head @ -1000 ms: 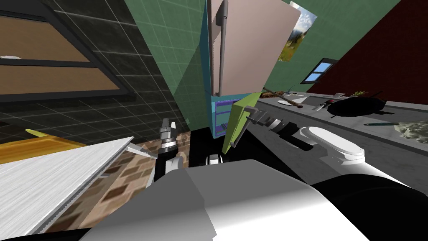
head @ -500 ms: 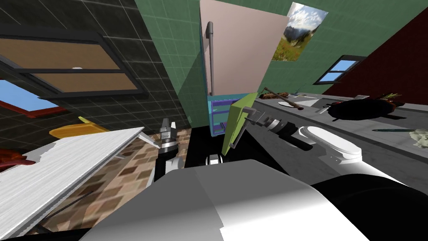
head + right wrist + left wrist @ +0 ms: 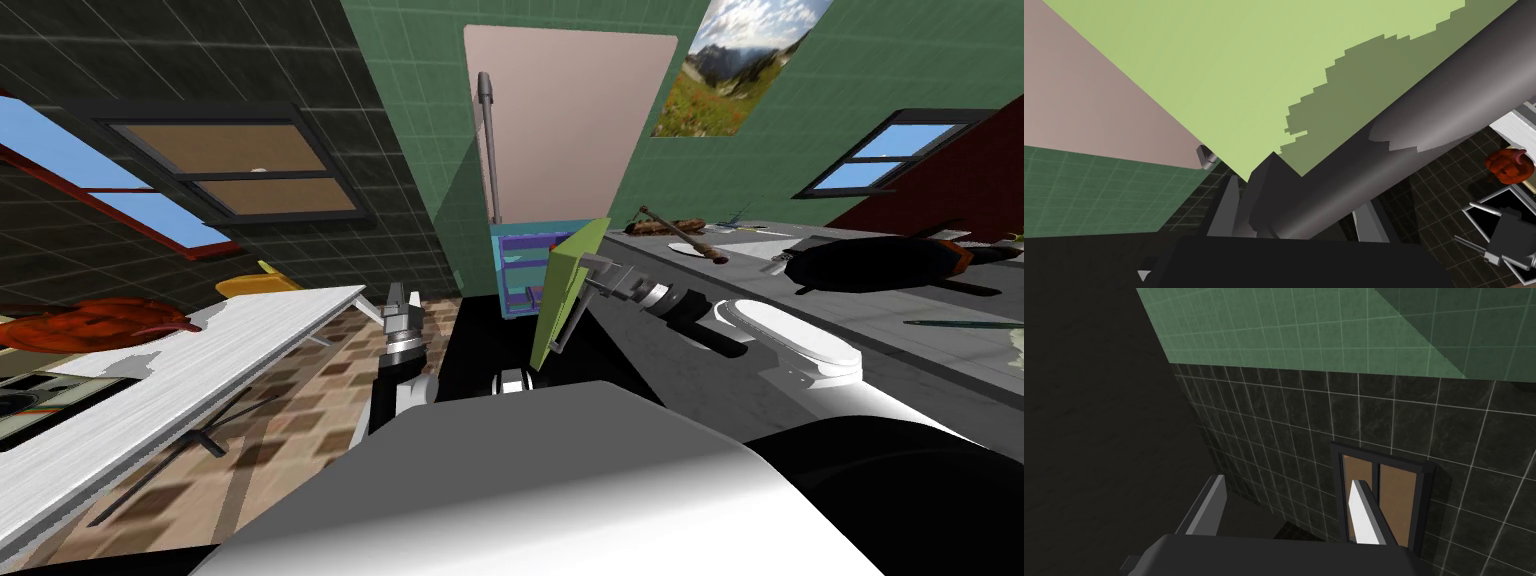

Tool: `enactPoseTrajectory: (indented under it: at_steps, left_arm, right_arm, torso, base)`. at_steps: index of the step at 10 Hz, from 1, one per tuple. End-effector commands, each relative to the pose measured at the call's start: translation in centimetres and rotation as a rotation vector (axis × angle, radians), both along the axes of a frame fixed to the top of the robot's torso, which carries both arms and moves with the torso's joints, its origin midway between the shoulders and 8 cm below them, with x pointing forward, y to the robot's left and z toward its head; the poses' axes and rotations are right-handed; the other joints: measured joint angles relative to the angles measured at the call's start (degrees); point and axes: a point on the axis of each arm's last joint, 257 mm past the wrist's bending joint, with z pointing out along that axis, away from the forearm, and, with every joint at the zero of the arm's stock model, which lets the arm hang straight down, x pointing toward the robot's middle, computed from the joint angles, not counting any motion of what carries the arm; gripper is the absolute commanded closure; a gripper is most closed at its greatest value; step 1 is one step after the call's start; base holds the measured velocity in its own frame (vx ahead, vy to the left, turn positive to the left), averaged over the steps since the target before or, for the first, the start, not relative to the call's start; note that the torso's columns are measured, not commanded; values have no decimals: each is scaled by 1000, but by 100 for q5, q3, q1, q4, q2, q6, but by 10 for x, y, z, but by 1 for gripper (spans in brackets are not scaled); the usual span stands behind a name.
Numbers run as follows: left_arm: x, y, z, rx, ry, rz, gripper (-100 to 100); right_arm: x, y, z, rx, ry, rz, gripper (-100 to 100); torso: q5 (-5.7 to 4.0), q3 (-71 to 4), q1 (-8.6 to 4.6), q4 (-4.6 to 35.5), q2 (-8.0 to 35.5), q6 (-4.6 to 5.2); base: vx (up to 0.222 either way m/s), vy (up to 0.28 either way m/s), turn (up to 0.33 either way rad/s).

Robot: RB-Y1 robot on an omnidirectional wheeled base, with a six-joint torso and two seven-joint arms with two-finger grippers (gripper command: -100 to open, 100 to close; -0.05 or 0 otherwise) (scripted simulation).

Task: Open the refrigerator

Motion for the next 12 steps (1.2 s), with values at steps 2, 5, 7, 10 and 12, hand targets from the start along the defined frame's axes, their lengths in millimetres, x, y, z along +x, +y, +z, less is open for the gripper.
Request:
enactPoseTrajectory:
  at_steps: [2, 5, 7, 10, 12]
  left_arm:
    - [0, 0, 0, 0, 0, 0, 0]
    - [0, 0, 0, 0, 0, 0, 0]
    - [0, 0, 0, 0, 0, 0, 0]
    - [0, 0, 0, 0, 0, 0, 0]
    - [0, 0, 0, 0, 0, 0, 0]
  right_arm:
    - [-12, 26, -1, -1, 3, 72, 100]
    - [-25, 50, -2, -3, 5, 143, 100]
    - [-33, 62, -2, -4, 5, 178, 100]
    - [-48, 85, -2, -4, 5, 249, 100]
    - [-37, 73, 23, 4, -3, 221, -100]
  torso:
    - [6, -15, -4, -4, -18, -5]
    - [-6, -18, -54, 6, -10, 2]
    - [-6, -23, -38, 2, -24, -2]
    - [0, 21, 34, -10, 22, -13]
    - [17, 20, 58, 6, 29, -5]
  base:
    - [-21, -245, 42]
    - [-58, -274, 35]
    - [-61, -252, 34]
    - [-113, -218, 35]
    - [-23, -53, -80]
